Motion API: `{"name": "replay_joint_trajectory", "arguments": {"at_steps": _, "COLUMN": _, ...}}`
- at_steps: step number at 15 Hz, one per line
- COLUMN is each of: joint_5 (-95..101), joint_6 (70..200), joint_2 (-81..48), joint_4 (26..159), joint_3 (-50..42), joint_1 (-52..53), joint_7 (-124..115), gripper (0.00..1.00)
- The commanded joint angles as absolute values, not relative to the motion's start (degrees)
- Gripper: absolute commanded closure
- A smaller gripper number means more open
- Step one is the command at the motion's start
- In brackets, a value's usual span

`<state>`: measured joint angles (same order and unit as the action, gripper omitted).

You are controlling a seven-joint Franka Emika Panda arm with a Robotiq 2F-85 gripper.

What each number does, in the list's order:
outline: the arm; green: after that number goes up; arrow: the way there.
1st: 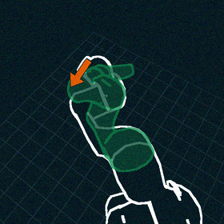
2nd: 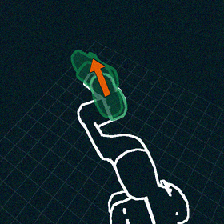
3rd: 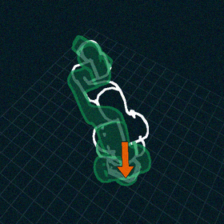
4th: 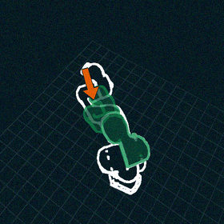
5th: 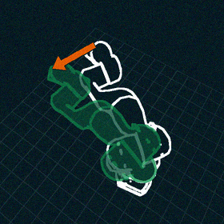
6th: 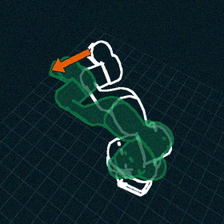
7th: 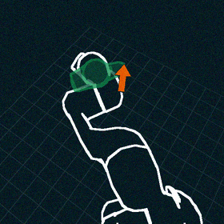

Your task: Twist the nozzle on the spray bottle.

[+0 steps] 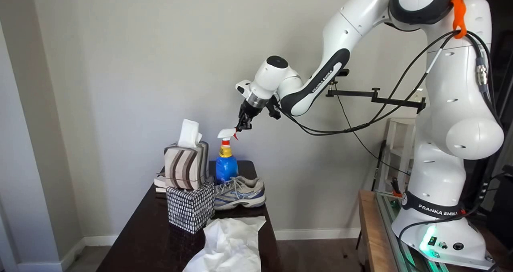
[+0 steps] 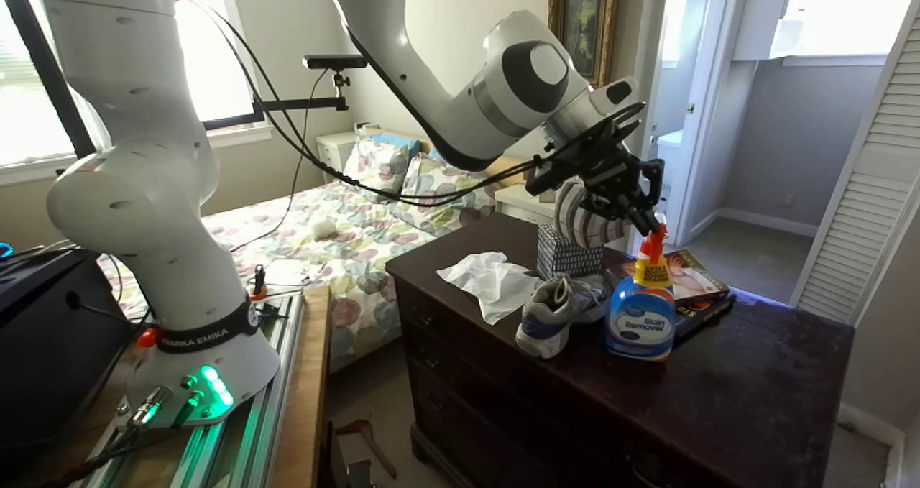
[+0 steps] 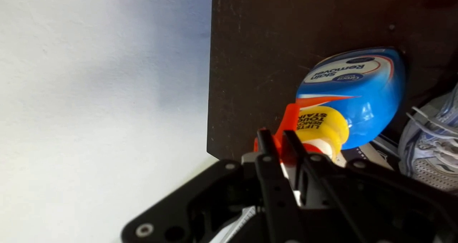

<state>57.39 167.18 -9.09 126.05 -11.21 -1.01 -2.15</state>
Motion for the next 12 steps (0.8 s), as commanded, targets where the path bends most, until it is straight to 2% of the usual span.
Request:
{"name": "replay_joint_trajectory", "arguments": {"at_steps": 1, "joint_5": 57.3, "joint_6": 169.7, "joint_2": -8.7, "joint_4": 127.4, "joint_3": -11.1, "joint_1": -1.9, "joint_7": 1.5, "gripper": 0.56}}
{"name": "replay_joint_trajectory", "arguments": {"at_steps": 3, "joint_5": 56.9, "joint_6": 170.0, "joint_2": -8.2, "joint_4": 128.1, "joint_3": -10.9, "joint_1": -2.3, "joint_7": 4.7, "gripper": 0.45}}
{"name": "replay_joint_trajectory", "arguments": {"at_steps": 6, "joint_5": 56.0, "joint_6": 171.3, "joint_2": -8.2, "joint_4": 128.8, "joint_3": -10.8, "joint_1": -3.3, "joint_7": 11.1, "gripper": 0.45}}
{"name": "replay_joint_trajectory", "arguments": {"at_steps": 9, "joint_5": 55.5, "joint_6": 172.0, "joint_2": -7.9, "joint_4": 128.6, "joint_3": -9.1, "joint_1": -6.0, "joint_7": 17.0, "gripper": 0.54}}
{"name": "replay_joint_trajectory", "arguments": {"at_steps": 10, "joint_5": 55.4, "joint_6": 172.8, "joint_2": -8.1, "joint_4": 128.4, "joint_3": -9.0, "joint_1": -6.7, "joint_7": 18.5, "gripper": 0.61}}
{"name": "replay_joint_trajectory", "arguments": {"at_steps": 11, "joint_5": 55.0, "joint_6": 173.5, "joint_2": -8.3, "joint_4": 128.3, "joint_3": -8.9, "joint_1": -7.3, "joint_7": 20.0, "gripper": 0.6}}
{"name": "replay_joint_trajectory", "arguments": {"at_steps": 12, "joint_5": 53.8, "joint_6": 174.1, "joint_2": -8.4, "joint_4": 128.4, "joint_3": -9.2, "joint_1": -7.4, "joint_7": 22.0, "gripper": 0.69}}
